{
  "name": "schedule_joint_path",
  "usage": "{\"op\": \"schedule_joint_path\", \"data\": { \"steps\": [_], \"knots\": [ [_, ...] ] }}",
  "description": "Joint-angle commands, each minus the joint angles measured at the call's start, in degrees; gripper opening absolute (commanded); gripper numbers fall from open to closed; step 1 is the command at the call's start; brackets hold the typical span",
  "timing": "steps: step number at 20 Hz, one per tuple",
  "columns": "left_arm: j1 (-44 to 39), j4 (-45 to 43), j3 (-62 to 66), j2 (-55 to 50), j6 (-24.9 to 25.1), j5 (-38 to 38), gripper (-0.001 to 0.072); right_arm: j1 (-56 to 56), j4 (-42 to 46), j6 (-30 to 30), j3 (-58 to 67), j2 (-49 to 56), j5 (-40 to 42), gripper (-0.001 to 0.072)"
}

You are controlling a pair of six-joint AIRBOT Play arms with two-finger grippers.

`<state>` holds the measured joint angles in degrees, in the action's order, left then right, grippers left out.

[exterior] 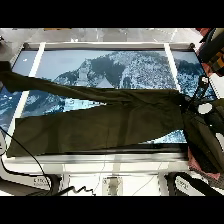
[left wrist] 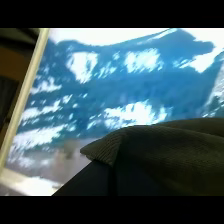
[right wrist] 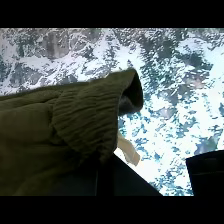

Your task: Fold the clothes and pants, and hang the long-sleeved shirts on hangers.

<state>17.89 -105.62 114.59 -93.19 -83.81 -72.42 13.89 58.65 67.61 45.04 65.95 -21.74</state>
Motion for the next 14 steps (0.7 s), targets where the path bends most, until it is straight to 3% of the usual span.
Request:
{"op": "schedule_joint_path", "data": {
  "steps": [1,6,10,14],
  "knots": [
    [2.23,-0.17,-0.02,-0.55,0.24,-2.12,0.0020,0.04,0.09,0.04,0.07,0.11,2.01,0.0033],
    [0.68,2.78,0.00,-1.36,0.22,6.88,0.0019,0.04,0.11,0.04,0.07,2.38,2.47,0.0033],
    [0.92,2.14,-2.49,-4.13,0.15,2.23,0.0018,0.02,0.00,0.96,0.07,7.26,1.88,0.0033],
    [3.69,0.44,-16.22,-5.86,0.20,-0.26,0.0018,0.02,0.07,0.90,0.07,8.81,1.46,0.0033]
  ]
}}
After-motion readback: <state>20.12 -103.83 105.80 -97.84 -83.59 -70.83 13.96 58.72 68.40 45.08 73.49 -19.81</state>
